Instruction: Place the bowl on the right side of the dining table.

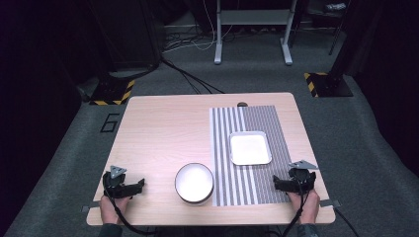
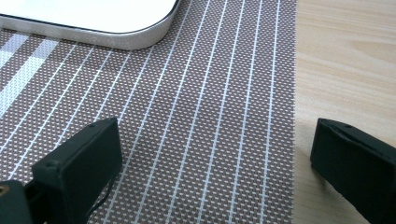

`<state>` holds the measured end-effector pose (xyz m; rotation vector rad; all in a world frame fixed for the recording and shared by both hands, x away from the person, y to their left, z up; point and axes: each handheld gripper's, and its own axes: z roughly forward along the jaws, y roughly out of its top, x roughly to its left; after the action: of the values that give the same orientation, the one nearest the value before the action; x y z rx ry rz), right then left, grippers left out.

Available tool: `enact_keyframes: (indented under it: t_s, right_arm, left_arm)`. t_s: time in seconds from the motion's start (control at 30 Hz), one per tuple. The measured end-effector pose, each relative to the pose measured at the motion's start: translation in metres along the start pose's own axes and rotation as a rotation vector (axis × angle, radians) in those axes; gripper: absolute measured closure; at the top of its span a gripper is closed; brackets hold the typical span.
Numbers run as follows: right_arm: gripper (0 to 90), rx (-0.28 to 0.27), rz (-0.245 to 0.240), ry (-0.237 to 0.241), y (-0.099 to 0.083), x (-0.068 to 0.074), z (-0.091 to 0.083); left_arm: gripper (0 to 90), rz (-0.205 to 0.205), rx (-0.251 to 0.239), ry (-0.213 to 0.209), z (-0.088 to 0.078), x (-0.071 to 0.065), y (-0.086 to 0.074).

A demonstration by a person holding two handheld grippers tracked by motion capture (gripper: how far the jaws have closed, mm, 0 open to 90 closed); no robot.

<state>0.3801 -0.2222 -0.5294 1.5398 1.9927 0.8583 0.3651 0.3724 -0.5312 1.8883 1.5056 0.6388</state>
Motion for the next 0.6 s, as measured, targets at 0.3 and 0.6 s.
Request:
enact_keyframes:
  t_s: [0.3,0.6]
  right_arm:
    - [1.2,0.000,-0.001,0.000,-0.0001,-0.0001,0.0000]
    - [1.2,0.000,-0.001,0.001,0.0001,-0.0001,0.0001]
  left_arm:
    - [6.4,0.002,0.002,0.000,-0.0001,0.0001,0.0001]
    - [6.5,0.000,0.001,0.003,0.0013,0.0007,0.0016]
